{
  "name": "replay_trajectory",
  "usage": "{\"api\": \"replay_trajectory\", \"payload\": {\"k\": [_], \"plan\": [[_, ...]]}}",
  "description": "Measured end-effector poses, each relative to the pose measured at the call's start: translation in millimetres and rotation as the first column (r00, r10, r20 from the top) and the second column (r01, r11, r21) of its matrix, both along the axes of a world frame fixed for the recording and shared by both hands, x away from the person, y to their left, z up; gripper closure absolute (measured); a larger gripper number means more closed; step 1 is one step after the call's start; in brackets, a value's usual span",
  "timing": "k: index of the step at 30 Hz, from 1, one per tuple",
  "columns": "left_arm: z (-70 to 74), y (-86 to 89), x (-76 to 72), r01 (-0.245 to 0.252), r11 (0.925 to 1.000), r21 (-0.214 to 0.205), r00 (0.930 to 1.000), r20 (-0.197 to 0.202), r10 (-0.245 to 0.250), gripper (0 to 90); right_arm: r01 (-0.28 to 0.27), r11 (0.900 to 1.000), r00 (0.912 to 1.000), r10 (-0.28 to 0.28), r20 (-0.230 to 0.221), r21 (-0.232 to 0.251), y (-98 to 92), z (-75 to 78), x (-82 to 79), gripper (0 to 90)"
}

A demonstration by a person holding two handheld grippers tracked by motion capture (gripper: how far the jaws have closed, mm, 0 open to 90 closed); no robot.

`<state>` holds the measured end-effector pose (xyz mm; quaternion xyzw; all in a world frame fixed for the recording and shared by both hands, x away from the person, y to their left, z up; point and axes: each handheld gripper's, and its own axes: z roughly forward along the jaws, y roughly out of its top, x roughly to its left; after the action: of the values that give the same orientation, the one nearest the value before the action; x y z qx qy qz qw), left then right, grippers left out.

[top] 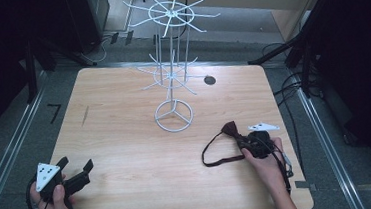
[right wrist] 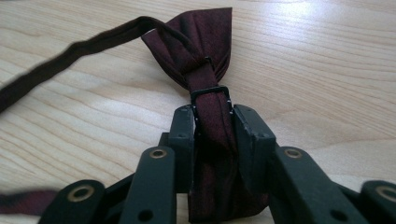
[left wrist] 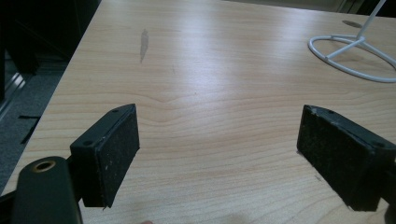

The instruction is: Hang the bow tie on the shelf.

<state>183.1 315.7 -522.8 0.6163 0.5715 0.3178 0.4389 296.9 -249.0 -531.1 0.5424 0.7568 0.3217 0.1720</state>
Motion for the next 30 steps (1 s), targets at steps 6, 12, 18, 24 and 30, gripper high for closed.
{"api": "replay_trajectory", "payload": {"k": [6, 12, 18, 24, 30], "plan": [[0.0, 0.4, 0.2, 0.002, 1.0000, -0.003, 1.0000, -0.002, -0.002, 13.9, 0.010, 0.9999, 0.9996, -0.010, 0.027, 0.004, 0.9, 0.3, -3.0, 74.3], [0.0, 0.5, 0.4, 0.001, 1.0000, -0.007, 1.0000, -0.004, -0.001, 13.9, 0.024, 0.9982, 0.9926, -0.030, 0.118, 0.055, 1.0, 7.1, -9.1, 74.4], [0.2, 0.7, 0.5, 0.002, 1.0000, -0.003, 1.0000, -0.008, -0.002, 13.9, 0.011, 0.9972, 0.9791, -0.026, 0.202, 0.074, 4.6, 19.3, -14.7, 74.4], [0.2, 0.7, 0.6, 0.003, 1.0000, -0.003, 1.0000, -0.009, -0.003, 13.9, -0.018, 0.9956, 0.9575, -0.009, 0.288, 0.092, 14.5, 38.4, -21.1, 74.5], [0.1, 0.8, 0.6, 0.003, 1.0000, -0.005, 1.0000, -0.007, -0.003, 13.9, -0.051, 0.9912, 0.9415, 0.007, 0.337, 0.122, 27.3, 57.5, -25.6, 74.5]]}}
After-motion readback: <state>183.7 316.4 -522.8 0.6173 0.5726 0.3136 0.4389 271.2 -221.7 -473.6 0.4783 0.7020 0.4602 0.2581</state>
